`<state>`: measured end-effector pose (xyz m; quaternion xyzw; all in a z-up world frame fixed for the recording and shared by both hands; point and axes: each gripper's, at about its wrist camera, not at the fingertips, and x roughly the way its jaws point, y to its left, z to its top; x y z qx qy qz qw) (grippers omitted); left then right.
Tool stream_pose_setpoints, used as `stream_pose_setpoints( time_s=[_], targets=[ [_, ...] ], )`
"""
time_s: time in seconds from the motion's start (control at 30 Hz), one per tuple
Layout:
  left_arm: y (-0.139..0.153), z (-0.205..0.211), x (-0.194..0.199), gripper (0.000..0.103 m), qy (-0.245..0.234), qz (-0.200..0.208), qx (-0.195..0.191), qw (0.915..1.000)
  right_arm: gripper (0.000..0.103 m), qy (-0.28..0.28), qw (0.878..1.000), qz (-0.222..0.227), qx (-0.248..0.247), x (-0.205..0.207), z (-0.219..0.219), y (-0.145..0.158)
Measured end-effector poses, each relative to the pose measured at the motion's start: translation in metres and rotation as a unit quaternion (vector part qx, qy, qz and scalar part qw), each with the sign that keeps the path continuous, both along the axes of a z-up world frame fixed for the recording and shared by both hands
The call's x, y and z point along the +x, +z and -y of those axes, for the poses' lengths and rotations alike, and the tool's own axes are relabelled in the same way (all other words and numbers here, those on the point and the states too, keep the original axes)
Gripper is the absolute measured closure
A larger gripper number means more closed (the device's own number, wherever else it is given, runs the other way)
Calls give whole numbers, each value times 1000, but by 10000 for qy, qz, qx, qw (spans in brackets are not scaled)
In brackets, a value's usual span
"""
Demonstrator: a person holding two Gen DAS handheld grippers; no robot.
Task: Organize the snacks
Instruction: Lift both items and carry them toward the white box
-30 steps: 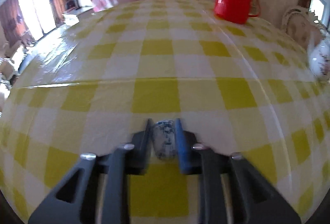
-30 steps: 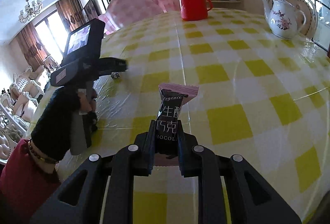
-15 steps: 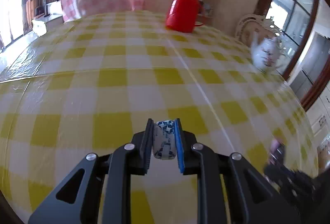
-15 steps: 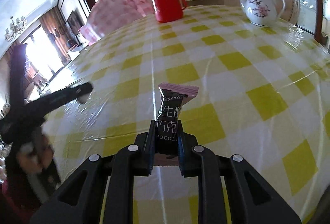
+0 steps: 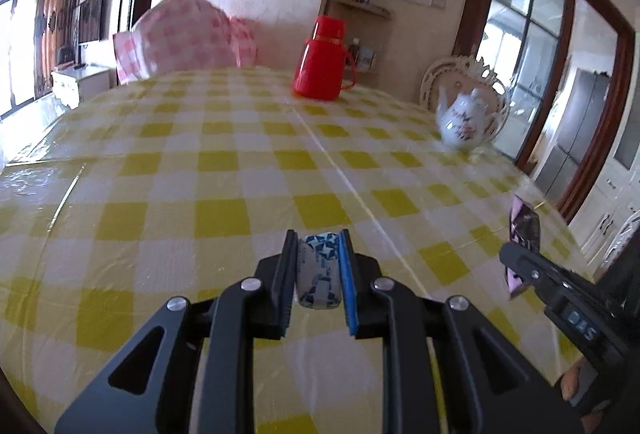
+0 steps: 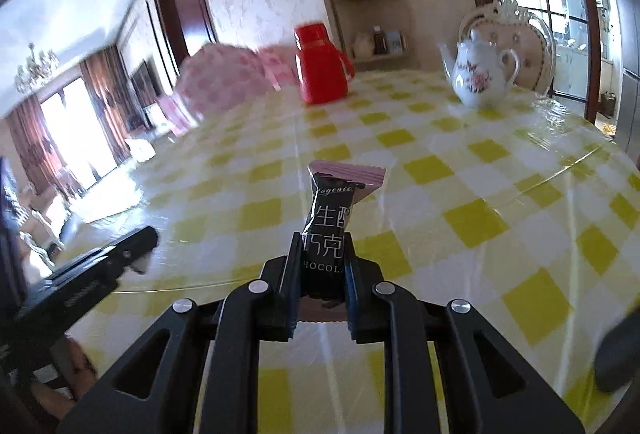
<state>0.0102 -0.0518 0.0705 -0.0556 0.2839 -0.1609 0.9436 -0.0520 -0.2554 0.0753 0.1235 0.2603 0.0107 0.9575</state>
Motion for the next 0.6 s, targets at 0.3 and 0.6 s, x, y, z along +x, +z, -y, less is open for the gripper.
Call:
stream_pose_setpoints(
  time_s=[0.3, 0.6],
  targets=[
    [19, -13, -82, 83, 87, 873, -67, 9961, 84, 56, 9976, 678, -138, -75, -20, 19],
    [37, -3, -133, 83, -52, 1362, 156, 9905, 84, 276, 9945, 924, -402, -116, -42, 37]
  ],
)
